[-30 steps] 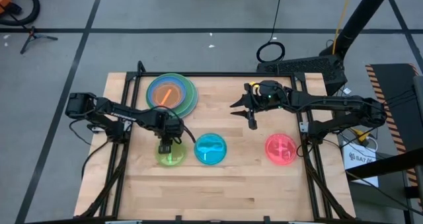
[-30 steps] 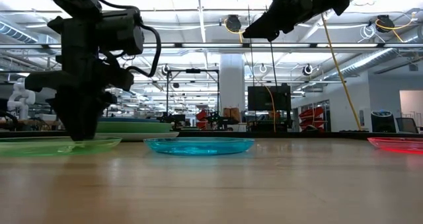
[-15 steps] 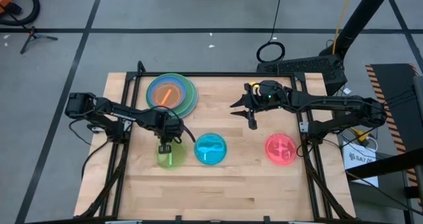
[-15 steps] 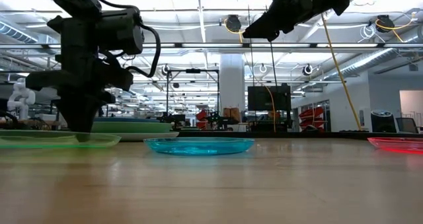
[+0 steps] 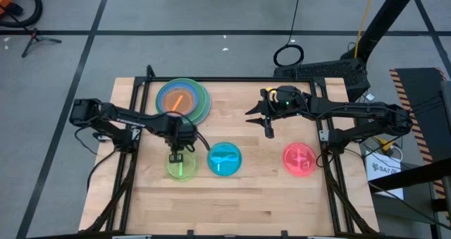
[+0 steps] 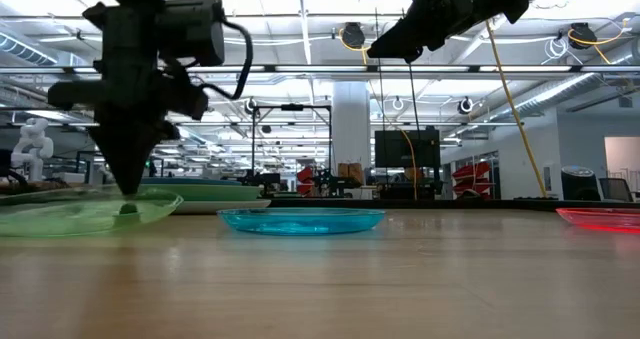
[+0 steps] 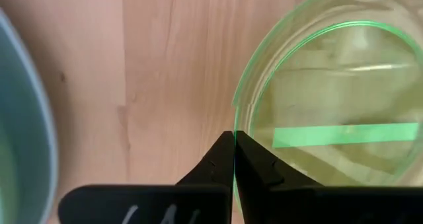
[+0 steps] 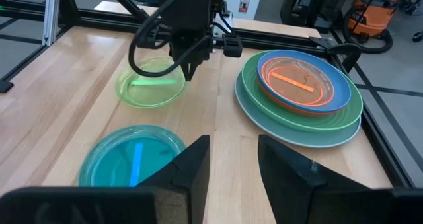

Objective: Stack plastic plates
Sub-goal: Stack the light green plate on top of the orange plate, then stack the blue plate on top of the green plate

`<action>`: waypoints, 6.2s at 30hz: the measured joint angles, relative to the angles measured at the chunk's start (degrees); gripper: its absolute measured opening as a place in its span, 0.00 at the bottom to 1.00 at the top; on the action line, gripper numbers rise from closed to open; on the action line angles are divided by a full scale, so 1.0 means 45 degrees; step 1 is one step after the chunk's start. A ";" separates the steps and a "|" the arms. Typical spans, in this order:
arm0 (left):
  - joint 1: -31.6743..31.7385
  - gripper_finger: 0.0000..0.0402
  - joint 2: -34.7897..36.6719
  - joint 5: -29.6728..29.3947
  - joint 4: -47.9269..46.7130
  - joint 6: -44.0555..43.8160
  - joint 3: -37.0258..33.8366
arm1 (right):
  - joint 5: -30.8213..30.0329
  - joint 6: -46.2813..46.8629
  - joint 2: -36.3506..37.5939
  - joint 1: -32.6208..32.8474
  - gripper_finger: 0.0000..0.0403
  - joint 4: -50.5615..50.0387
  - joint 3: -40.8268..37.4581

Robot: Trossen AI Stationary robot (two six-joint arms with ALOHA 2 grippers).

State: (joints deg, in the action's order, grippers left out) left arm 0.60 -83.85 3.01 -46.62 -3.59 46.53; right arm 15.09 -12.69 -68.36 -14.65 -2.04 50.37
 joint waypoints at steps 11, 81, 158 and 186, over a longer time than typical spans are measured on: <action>0.0460 0.02 0.0957 -0.0361 -0.0990 0.0869 0.1555 | 0.0005 0.0000 -0.0005 0.0005 0.30 -0.0213 0.0000; 1.1761 0.31 0.3131 0.1716 0.1262 0.1525 0.1706 | -0.0758 0.0655 -0.0537 0.0003 0.30 -0.0407 0.0000; 0.3453 0.31 0.7747 -0.0029 0.7022 0.4419 0.0208 | -0.4303 0.4748 -0.8811 0.3273 0.38 -0.2190 0.4794; 0.3453 0.31 0.7747 -0.0034 0.6687 0.4553 0.0208 | -0.2953 0.4993 -1.0248 0.2687 0.36 -0.1554 0.4794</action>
State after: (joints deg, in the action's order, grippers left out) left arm 16.14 -48.99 2.85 -16.53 16.90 47.46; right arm 1.80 9.78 -114.48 -2.56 -9.04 71.94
